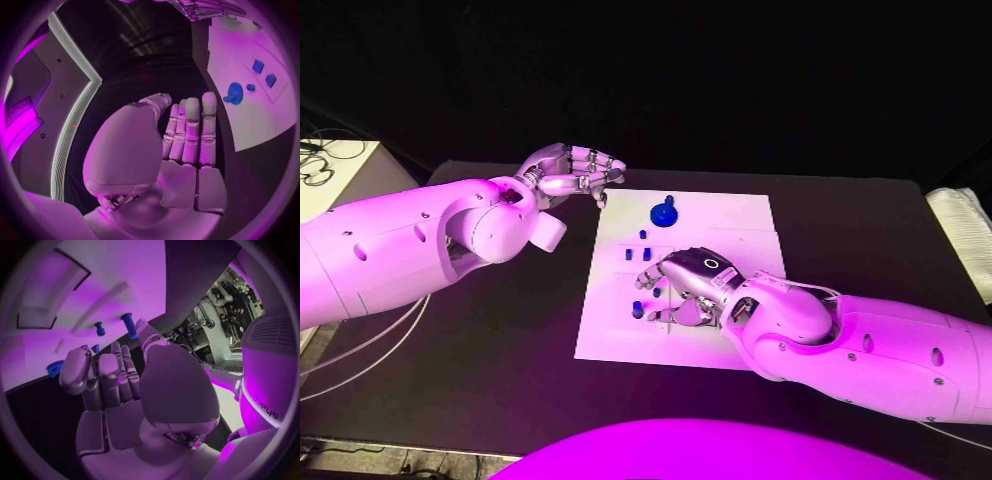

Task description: Assemble the parts on the task board

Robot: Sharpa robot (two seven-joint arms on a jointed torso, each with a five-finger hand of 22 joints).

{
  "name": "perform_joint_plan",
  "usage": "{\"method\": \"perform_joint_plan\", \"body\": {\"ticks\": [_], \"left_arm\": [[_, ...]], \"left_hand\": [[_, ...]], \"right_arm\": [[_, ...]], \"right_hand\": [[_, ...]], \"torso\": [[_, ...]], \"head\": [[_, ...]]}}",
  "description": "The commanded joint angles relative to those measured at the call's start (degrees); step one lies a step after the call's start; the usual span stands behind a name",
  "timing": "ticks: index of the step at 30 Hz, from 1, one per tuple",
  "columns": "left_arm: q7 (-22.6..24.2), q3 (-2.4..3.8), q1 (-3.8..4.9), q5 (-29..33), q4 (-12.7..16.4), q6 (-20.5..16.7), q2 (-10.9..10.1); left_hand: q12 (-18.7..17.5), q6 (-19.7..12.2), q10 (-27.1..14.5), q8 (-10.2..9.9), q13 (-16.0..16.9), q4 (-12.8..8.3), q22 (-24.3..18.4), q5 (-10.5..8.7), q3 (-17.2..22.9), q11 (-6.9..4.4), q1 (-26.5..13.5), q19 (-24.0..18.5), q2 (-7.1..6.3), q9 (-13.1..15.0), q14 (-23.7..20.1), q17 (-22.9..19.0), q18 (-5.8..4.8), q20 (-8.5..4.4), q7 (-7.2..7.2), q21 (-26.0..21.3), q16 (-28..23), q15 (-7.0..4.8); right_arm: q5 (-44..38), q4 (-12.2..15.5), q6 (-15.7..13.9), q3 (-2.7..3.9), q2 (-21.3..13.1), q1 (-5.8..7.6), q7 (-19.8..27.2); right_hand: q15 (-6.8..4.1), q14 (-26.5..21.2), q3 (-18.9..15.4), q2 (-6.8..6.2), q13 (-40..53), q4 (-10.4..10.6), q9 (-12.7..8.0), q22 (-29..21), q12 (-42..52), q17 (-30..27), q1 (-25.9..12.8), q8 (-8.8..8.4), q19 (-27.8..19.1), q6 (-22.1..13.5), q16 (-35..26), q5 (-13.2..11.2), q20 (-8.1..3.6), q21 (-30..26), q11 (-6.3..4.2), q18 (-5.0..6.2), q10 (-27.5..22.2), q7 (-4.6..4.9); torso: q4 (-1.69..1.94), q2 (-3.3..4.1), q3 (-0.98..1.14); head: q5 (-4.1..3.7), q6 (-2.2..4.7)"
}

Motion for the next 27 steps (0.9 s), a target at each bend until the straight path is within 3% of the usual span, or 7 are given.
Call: {"method": "perform_joint_plan", "body": {"ticks": [1, 5, 8, 12, 14, 17, 27], "left_arm": [[0.27, 0.03, 0.03, 0.31, 0.00, 0.66, 0.06], [0.24, -0.06, 0.01, 0.39, -0.13, 0.68, 0.01], [0.29, -0.14, -0.01, 0.54, -0.17, 0.63, -0.16], [0.72, -0.28, -0.15, 0.83, 0.19, 0.66, -0.57], [1.28, -0.35, -0.58, 1.02, 0.69, 0.74, -0.99], [2.05, -0.39, -1.23, 1.31, 1.21, 0.78, -1.33], [3.15, -0.43, -2.43, 1.65, 2.22, 0.71, -1.77]], "left_hand": [[-0.02, 0.05, 0.41, 0.25, -0.08, -0.10, 0.05, -0.20, 0.27, 0.08, 0.26, -0.42, 0.29, -0.09, 0.07, 0.05, 0.83, 0.05, 0.25, 0.12, -0.25, -0.05], [-0.02, 0.05, 0.41, 0.25, -0.08, -0.10, 0.05, -0.20, 0.27, 0.08, 0.26, -0.42, 0.29, -0.09, 0.07, 0.05, 0.83, 0.05, 0.25, 0.12, -0.25, -0.05], [-0.03, 0.03, 0.39, 0.27, -0.10, -0.11, 0.11, -0.21, 0.28, 0.10, 0.26, -0.46, 0.33, -0.11, 0.07, 0.07, 0.82, 0.05, 0.26, 0.19, -0.26, -0.04], [-0.03, 0.03, 0.39, 0.27, -0.10, -0.11, 0.11, -0.21, 0.28, 0.10, 0.26, -0.46, 0.33, -0.11, 0.07, 0.07, 0.82, 0.05, 0.26, 0.19, -0.26, -0.04], [-0.02, 0.01, 0.40, 0.28, -0.11, -0.11, 0.13, -0.23, 0.22, 0.10, 0.21, -0.48, 0.24, -0.13, 0.07, 0.09, 0.82, 0.05, 0.26, 0.22, -0.27, -0.04], [-0.01, -0.04, 0.40, 0.27, -0.12, -0.11, 0.16, -0.25, 0.11, 0.11, 0.12, -0.53, 0.06, -0.15, 0.04, 0.10, 0.81, 0.06, 0.25, 0.24, -0.29, -0.03], [0.00, -0.08, 0.41, 0.27, -0.13, -0.10, 0.18, -0.26, 0.04, 0.10, 0.06, -0.56, -0.04, -0.17, 0.03, 0.11, 0.81, 0.07, 0.24, 0.25, -0.31, -0.02]], "right_arm": [[8.15, 1.64, -4.88, 0.34, -2.67, 1.51, 2.36], [20.75, 3.47, -5.04, 0.52, -7.96, 4.36, 2.30], [27.15, 4.23, -2.70, 0.55, -11.87, 6.04, 0.70], [30.95, 5.12, 1.82, 0.52, -16.61, 7.03, -2.71], [31.16, 5.74, 3.96, 0.40, -19.26, 7.29, -4.72], [30.03, 6.70, 5.34, 0.22, -22.12, 7.37, -6.86], [22.41, 9.58, 5.98, -0.48, -26.63, 6.01, -13.58]], "right_hand": [[-0.43, 0.40, -2.14, 0.04, 0.21, 3.04, -0.09, 0.63, 2.13, 0.64, 1.23, -0.25, 0.63, -0.11, 0.75, 0.49, -0.43, 0.67, -0.57, 0.37, 0.56, 0.55], [-1.12, 1.44, -4.13, 1.35, 1.17, 6.10, 0.37, 2.40, 6.20, 1.83, 0.48, 1.30, 2.05, 3.18, 1.52, 0.38, -1.09, 3.25, -1.36, -0.20, 6.44, 1.53], [-2.66, 2.78, -5.62, 2.29, 4.51, 6.18, 0.75, 5.14, 12.11, 4.01, -2.84, 2.54, 3.99, 5.33, 2.77, 0.08, -2.20, 7.55, -3.37, -1.02, 16.95, 0.26], [-4.11, 4.91, -7.86, 2.99, 12.40, 6.11, 1.40, 9.39, 20.08, 9.76, -4.60, 3.98, 6.67, 6.07, 6.07, 0.20, -3.81, 14.24, -4.93, -2.46, 21.06, -1.22], [-4.59, 7.10, -11.38, 4.04, 45.99, 5.93, 3.63, 11.80, 48.07, 20.53, -6.76, 6.57, 7.94, 6.45, 12.08, 3.11, -4.57, 17.92, -5.64, -3.21, 22.97, -2.01], [-5.14, 8.12, -15.15, 5.87, 67.17, 5.65, 6.81, 14.09, 65.19, 28.05, -7.95, 9.24, 9.29, 5.84, 15.90, 3.47, -4.23, 21.70, -5.54, -4.11, 25.29, -2.44], [-4.66, 9.32, -18.30, 6.22, 80.00, 6.54, 9.81, 15.97, 75.12, 34.91, -11.84, 11.17, 10.63, 5.01, 18.69, 3.89, -4.39, 25.25, -5.79, -4.93, 29.57, -2.37]], "torso": [[-0.31, -0.20, 0.02], [-0.62, -0.55, -0.02], [-0.92, -0.84, -0.08], [-1.12, -0.91, -0.05], [-1.30, -0.93, 0.03], [-1.27, -1.03, 0.02], [-1.34, -1.21, 0.11]], "head": [[-0.74, 0.61], [-2.23, 1.05], [-3.26, 1.38], [-4.71, 2.33], [-5.37, 2.52], [-6.32, 2.46], [-6.89, 1.79]]}}
